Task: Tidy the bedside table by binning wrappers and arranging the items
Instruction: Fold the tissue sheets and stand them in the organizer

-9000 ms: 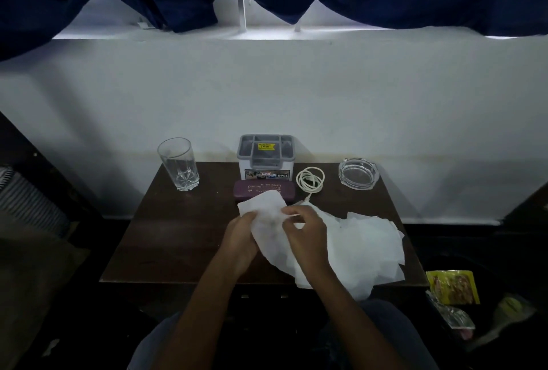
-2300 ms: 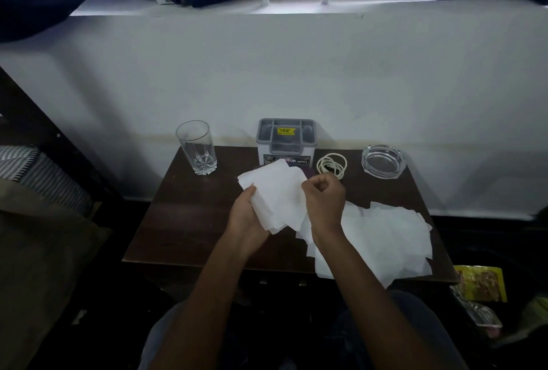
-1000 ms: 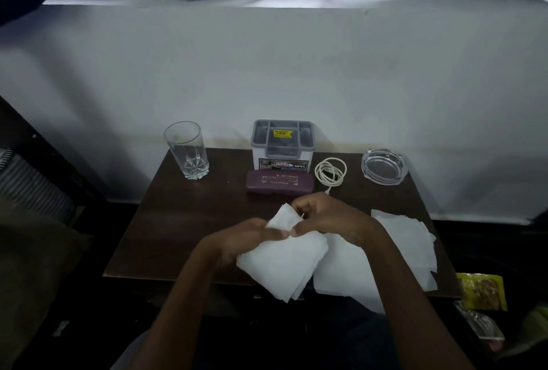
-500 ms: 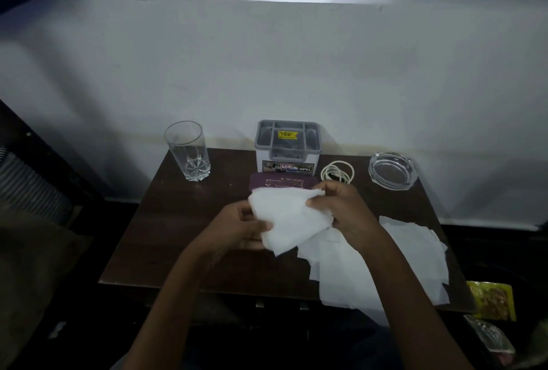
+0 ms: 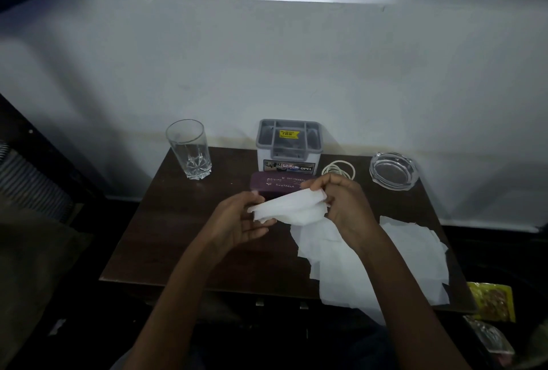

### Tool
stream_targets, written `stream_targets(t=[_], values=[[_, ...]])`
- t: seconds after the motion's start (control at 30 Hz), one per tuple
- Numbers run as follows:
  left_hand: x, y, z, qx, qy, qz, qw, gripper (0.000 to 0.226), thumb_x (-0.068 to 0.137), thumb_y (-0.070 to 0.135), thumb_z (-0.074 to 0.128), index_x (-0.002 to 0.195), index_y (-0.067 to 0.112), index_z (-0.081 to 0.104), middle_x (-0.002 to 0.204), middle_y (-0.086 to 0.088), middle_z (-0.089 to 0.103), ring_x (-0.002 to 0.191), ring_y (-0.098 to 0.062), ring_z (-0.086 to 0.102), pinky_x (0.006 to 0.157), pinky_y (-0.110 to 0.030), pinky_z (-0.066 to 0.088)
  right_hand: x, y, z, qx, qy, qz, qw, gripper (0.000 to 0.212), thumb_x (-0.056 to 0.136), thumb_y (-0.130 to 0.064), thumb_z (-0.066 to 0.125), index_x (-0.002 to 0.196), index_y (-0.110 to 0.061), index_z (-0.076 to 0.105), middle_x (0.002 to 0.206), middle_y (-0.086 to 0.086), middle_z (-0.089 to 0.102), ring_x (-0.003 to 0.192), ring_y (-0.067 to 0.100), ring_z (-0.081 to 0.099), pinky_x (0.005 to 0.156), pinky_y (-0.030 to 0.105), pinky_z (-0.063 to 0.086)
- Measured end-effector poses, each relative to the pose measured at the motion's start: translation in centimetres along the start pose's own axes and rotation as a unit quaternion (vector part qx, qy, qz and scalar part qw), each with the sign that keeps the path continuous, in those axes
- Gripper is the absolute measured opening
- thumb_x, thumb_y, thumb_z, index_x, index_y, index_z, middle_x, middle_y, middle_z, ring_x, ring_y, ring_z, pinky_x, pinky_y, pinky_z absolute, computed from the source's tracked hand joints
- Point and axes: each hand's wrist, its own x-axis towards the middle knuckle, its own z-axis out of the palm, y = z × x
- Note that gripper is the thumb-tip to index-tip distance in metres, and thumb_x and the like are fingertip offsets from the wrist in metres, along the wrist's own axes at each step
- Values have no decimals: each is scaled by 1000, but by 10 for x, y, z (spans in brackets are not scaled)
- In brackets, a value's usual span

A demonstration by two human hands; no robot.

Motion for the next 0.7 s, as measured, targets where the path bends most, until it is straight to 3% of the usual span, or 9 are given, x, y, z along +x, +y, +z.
stream_targets(t=[0.03, 0.1, 0.2, 0.33, 0.43, 0.57, 0.7], values=[[1, -2, 0, 4, 14, 8, 1000, 7, 91, 14, 54, 86, 13, 59, 87, -9, 67, 61, -15, 69, 51, -21, 55, 1, -1, 1, 24, -2, 8, 1000, 35, 75, 17, 27, 66, -2, 56, 85, 10, 67, 88, 25, 60, 71, 34, 51], [4, -6, 0, 13, 34, 28, 999, 12, 85, 5, 62, 82, 14, 56, 91, -7, 61, 67, -16, 64, 47, -20, 53, 2, -2, 4, 73, 0, 27, 997, 33, 74, 15, 27, 68, -1, 54, 89, 14, 66, 90, 27, 59, 75, 37, 50], [5, -7, 1, 25, 50, 53, 997, 17, 83, 0, 64, 82, 14, 54, 95, -5, 58, 74, -17, 59, 47, -19, 52, 3, 0, 7, 109, 33, 44, 993, 23, 91, -6, 38, 81, -8, 59, 94, 12, 67, 93, 26, 60, 77, 37, 49], [3, -6, 1, 36, 52, 76, 995, 17, 83, 2, 64, 90, 15, 56, 93, -2, 60, 73, -16, 59, 48, -19, 53, 7, 8, 12, 97, 36, 67, 992, 17, 92, -24, 49, 98, -14, 62, 93, 7, 69, 89, 21, 64, 71, 32, 51], [2, -4, 2, 35, 52, 80, 995, 22, 83, 5, 65, 101, 15, 58, 97, -3, 62, 74, -15, 61, 48, -19, 52, 7, 11, 18, 87, 4, 97, 992, 19, 91, -27, 51, 104, -18, 63, 96, 10, 71, 91, 23, 66, 74, 37, 55], [1, -4, 2, 34, 55, 88, 994, 29, 84, 6, 64, 112, 14, 58, 97, -1, 64, 75, -14, 61, 48, -18, 51, 7, 14, 18, 81, 17, 95, 992, 19, 89, -29, 54, 105, -21, 62, 116, 13, 64, 107, 27, 61, 81, 44, 54], [2, -3, 4, 30, 72, 100, 992, 24, 85, 4, 64, 105, 16, 59, 94, -1, 64, 73, -13, 61, 46, -17, 50, 1, 10, 16, 40, -27, 93, 995, 17, 86, -12, 58, 102, -17, 62, 115, 8, 56, 107, 26, 56, 80, 46, 56]])
